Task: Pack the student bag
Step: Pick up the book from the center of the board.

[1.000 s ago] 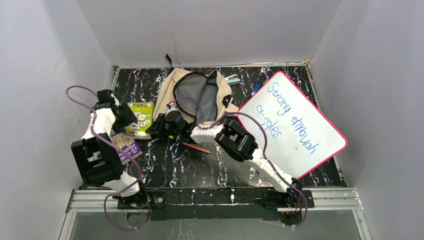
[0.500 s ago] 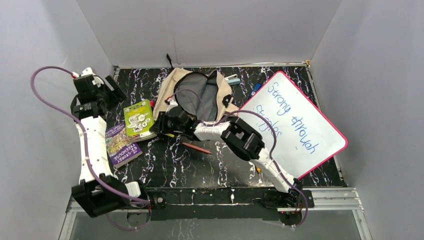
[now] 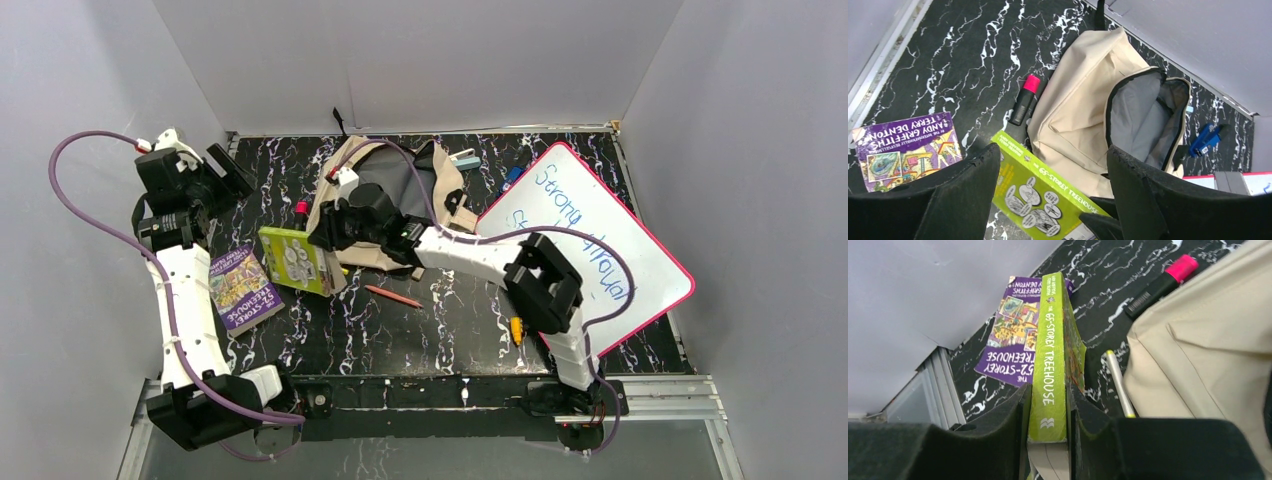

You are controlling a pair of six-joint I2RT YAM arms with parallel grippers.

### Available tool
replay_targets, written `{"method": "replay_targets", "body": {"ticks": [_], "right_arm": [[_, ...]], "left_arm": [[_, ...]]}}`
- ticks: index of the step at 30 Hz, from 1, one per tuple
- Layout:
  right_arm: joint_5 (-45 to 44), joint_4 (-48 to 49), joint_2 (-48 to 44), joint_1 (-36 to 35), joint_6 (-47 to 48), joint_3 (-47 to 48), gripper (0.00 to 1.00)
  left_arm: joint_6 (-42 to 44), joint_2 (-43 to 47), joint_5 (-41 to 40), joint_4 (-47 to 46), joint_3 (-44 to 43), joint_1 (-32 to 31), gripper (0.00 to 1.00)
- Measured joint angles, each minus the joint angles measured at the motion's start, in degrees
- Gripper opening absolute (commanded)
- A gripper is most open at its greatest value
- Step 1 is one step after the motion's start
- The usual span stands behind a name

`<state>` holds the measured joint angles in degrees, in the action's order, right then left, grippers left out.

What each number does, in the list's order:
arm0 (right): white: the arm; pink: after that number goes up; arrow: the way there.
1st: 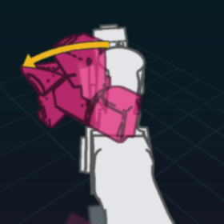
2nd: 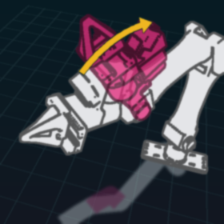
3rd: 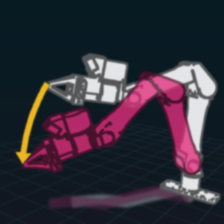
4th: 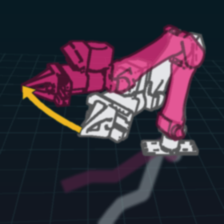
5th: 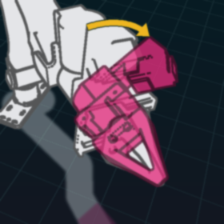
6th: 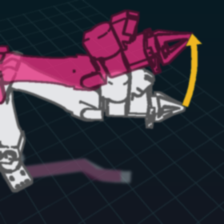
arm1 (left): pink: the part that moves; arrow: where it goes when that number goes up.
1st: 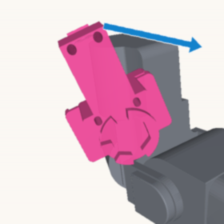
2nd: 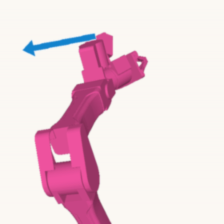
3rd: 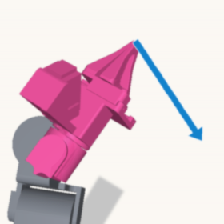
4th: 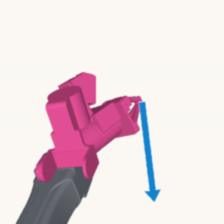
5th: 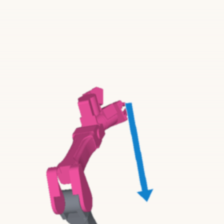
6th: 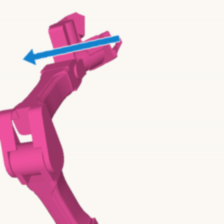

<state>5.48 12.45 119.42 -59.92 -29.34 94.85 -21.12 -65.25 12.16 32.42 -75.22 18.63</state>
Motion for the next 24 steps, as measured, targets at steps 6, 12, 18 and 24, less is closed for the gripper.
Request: {"method": "replay_targets", "body": {"ticks": [6,12,18,24], "right_arm": [[-1.2,-4.0,-10.2,-0.1,6.4,-9.5,0.00],[-2.3,-6.8,-25.4,-0.1,14.1,-24.7,0.00],[-2.1,-8.4,-39.6,-0.1,20.5,-37.6,0.00],[0.3,-9.5,-49.4,-0.1,25.9,-45.9,0.00]], "left_arm": [[-0.3,0.0,3.8,0.2,-0.5,-0.1,0.75],[-0.2,0.7,11.6,-1.9,0.5,-3.1,0.74],[2.1,4.3,17.8,-4.2,5.6,-11.2,0.79],[5.1,11.5,21.0,-7.3,14.3,-16.8,0.82]]}}
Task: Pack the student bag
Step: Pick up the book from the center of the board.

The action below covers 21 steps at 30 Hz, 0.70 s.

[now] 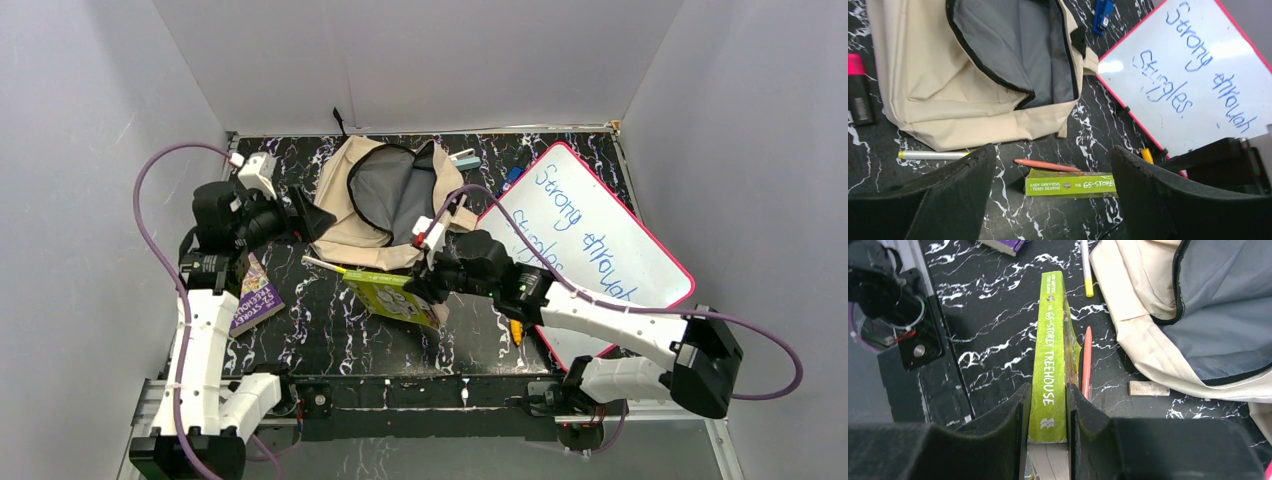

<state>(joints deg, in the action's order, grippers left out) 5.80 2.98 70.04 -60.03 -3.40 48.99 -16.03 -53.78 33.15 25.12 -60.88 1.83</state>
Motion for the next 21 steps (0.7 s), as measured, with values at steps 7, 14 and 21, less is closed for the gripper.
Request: {"method": "replay_targets", "body": {"ticks": [7,14,21], "right_arm": [[3.7,-0.3,-5.5,0.0,5.1,-4.8,0.00],[7.3,-0.4,-9.2,0.0,9.2,-8.2,0.00],[9.0,-1.7,-10.2,0.0,11.4,-8.4,0.00]], "left_arm": [[10.6,4.9,4.8,-2.5,9.3,-6.3,0.82],[34.5,11.0,20.0,-3.7,15.5,-6.9,0.82],[49.3,6.1,33.0,-4.3,16.4,-11.4,0.82]]}}
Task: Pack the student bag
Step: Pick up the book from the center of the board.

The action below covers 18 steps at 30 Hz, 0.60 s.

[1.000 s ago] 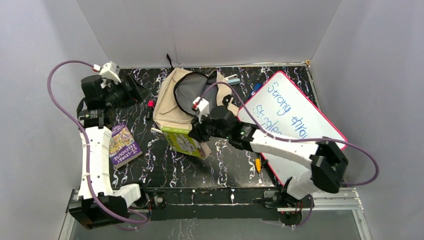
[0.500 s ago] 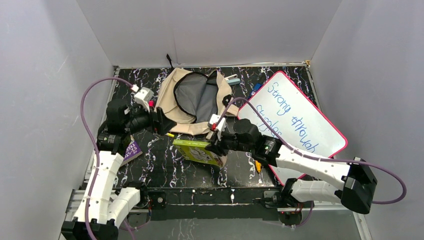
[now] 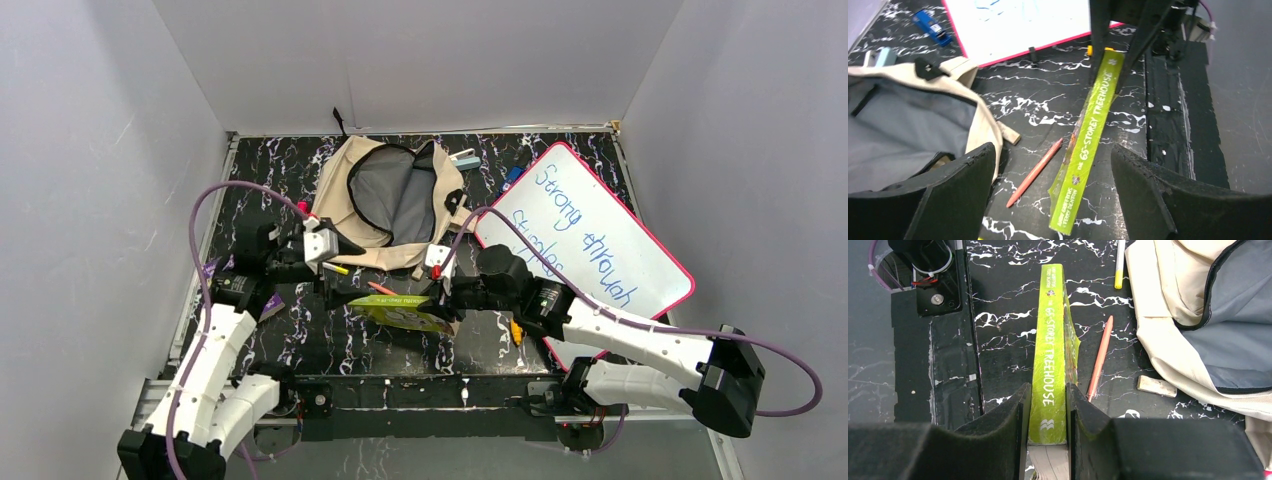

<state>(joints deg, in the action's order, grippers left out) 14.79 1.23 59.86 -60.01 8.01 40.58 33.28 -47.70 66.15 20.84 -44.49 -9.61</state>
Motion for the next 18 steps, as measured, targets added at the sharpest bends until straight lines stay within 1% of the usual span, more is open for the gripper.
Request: {"method": "replay_targets", "body": {"ticks": [4,8,12,15,18], "right_arm": [[0.0,0.0,0.0,0.0,0.2,0.0,0.00],[0.1,0.2,0.2,0.0,0.2,0.0,0.00],[0.4,0.2,0.5,0.0,0.1,0.0,0.00],[0.5,0.2,0.5,0.0,0.2,0.0,0.00],[0.5,0.2,0.5,0.0,0.2,0.0,0.00]], "left_arm": [[3.3,-1.6,-1.6,0.1,0.4,-5.3,0.82],[4.9,-2.9,-5.6,0.2,1.0,-11.3,0.82],[5.7,-6.7,-9.9,0.2,1.0,-16.9,0.82],[6.3,-9.7,-13.5,0.2,1.0,-19.8,0.82],[6.7,-12.0,-15.8,0.2,1.0,-21.0,0.78]]}}
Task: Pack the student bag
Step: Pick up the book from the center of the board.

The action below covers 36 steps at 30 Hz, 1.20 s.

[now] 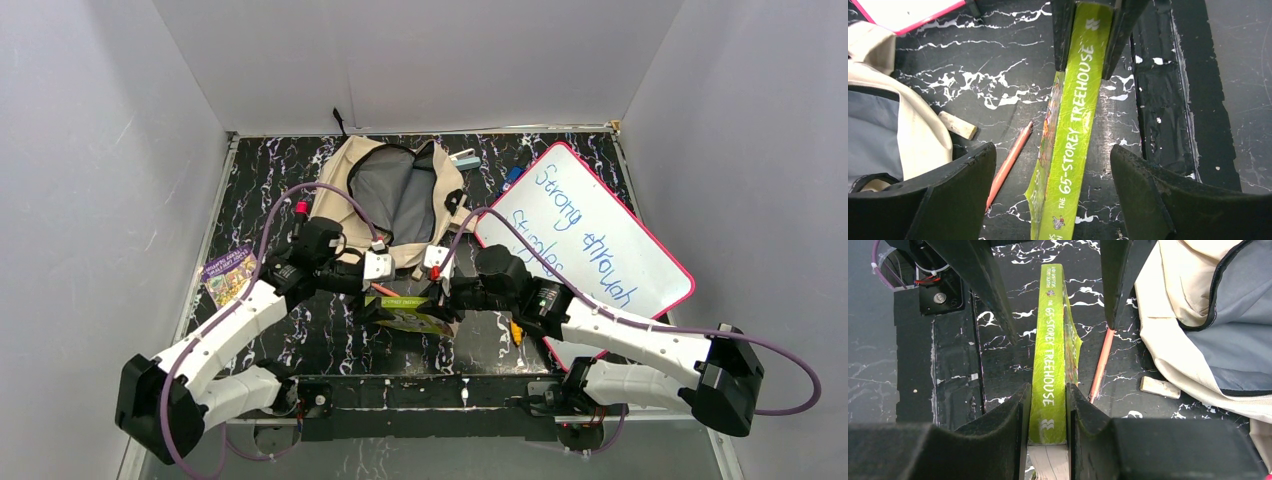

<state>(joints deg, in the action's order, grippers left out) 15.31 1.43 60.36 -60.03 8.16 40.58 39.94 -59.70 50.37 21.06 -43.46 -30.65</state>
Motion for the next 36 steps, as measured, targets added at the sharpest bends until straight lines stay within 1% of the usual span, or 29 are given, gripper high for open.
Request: {"method": "replay_targets", "body": {"ticks": [3,6,8,10,11,16,18,20,21,24,25,27,28,30,36], "right_arm": [[0.0,0.0,0.0,0.0,0.0,0.0,0.00],[-0.2,0.0,-0.3,0.0,0.0,-0.2,0.00],[-0.2,0.0,-0.5,0.0,0.0,-0.2,0.00],[-0.4,0.0,-0.6,0.0,0.0,-0.2,0.00],[-0.4,0.0,-0.7,0.0,0.0,-0.2,0.00],[-0.2,-0.1,-0.7,0.0,0.0,-0.2,0.01],[0.0,-0.2,-0.9,-0.1,0.0,-0.2,0.09],[0.5,-0.7,-1.0,-0.1,0.1,-0.2,0.24],[0.7,-1.2,-1.2,0.0,0.1,-0.2,0.32],[0.7,-1.8,-1.8,-0.1,-0.1,-0.2,0.46],[0.7,-2.0,-2.2,-0.1,-0.4,-0.2,0.55],[0.8,-2.3,-3.5,-0.1,-1.3,-0.2,0.74],[0.8,-2.6,-4.7,-0.1,-2.0,-0.2,0.79],[1.3,-3.1,-7.5,0.0,-2.9,-0.2,0.85],[3.0,-3.3,-14.9,0.0,-4.6,-0.2,0.88]], "left_arm": [[0.1,-1.7,-1.1,0.0,0.0,-0.8,0.71],[0.0,-3.1,-1.8,0.1,0.0,-1.6,0.66],[0.0,-3.8,-1.9,0.1,0.2,-2.4,0.60],[0.0,-4.2,-2.0,0.2,0.7,-3.0,0.56],[0.0,-4.4,-2.0,0.3,0.9,-3.3,0.52],[0.0,-4.9,-2.0,0.3,1.3,-4.3,0.25],[0.5,-5.2,-1.8,0.2,1.4,-4.3,0.16],[1.0,-5.4,-1.4,0.5,1.4,-4.6,0.03],[1.1,-5.5,-1.3,0.4,1.4,-4.7,0.00],[0.8,-5.4,-0.7,0.5,1.4,-4.8,0.00],[0.5,-5.3,-0.5,0.4,1.4,-4.9,0.00],[-0.2,-4.8,-0.5,0.8,1.4,-4.9,0.00],[-0.6,-4.2,-0.5,1.2,1.4,-4.9,0.00],[-1.2,-2.2,-0.6,1.8,1.4,-4.9,0.00],[-4.7,6.7,-0.3,1.2,1.4,-4.9,0.00]]}}
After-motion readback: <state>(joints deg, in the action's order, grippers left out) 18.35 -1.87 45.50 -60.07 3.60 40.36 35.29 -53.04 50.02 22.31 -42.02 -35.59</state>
